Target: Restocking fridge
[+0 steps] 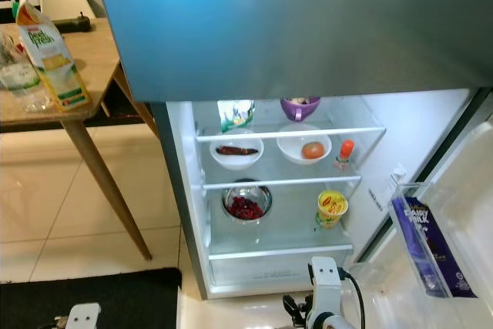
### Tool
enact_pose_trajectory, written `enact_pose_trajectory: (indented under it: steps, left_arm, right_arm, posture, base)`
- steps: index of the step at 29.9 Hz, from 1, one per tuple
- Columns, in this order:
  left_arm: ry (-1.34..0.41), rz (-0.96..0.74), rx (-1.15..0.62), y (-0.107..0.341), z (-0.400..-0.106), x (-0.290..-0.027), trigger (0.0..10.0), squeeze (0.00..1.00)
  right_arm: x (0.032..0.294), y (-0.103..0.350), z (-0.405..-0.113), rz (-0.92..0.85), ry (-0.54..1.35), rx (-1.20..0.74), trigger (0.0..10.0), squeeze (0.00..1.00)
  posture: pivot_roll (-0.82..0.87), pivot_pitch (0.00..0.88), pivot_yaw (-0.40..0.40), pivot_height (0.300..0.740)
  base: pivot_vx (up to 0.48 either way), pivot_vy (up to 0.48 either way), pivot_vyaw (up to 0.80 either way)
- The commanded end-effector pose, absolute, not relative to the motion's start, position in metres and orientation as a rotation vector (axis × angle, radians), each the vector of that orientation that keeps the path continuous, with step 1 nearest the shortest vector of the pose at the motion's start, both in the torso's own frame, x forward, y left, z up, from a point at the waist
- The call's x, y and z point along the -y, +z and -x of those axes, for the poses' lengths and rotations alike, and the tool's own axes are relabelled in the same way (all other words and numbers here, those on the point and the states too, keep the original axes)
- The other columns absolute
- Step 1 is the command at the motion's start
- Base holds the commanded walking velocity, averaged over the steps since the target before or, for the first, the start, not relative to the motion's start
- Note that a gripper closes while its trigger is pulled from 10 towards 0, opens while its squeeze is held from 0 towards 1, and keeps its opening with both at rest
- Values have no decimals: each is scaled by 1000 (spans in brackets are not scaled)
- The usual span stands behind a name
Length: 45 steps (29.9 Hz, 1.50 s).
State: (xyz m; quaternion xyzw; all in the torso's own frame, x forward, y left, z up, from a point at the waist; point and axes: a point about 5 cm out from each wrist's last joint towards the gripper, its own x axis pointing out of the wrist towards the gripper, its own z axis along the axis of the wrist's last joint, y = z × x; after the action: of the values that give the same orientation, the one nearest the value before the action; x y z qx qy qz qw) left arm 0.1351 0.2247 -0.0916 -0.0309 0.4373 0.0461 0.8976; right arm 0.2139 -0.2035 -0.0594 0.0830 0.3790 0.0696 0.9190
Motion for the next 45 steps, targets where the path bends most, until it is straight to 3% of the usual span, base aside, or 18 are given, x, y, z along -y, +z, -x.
enact_pose_trajectory:
  steps: [1, 12, 29, 45]
  left_arm:
    - [105, 49, -937, -94, -129, -228, 10000, 0]
    - [113, 60, -936, -93, -133, -225, 10000, 0]
    - [119, 73, -975, -98, -127, -219, 10000, 0]
    - [122, 74, -1031, -102, -122, -210, 10000, 0]
  right_arm:
    - [202, -63, -208, -188, 138, -803, 10000, 0]
    - [197, -70, -199, -194, 154, -843, 10000, 0]
    - [201, -77, -185, -216, 117, -893, 10000, 0]
    - [222, -91, -151, -33, 20, -1060, 10000, 0]
  posture:
    - [-20, 0, 2, 684]
    - [-18, 0, -2, 739]
    - [-24, 0, -11, 740]
    - [-38, 0, -33, 740]
  base:
    - [0, 0, 0]
    - [0, 0, 0]
    - [0, 0, 0]
    - [0, 0, 0]
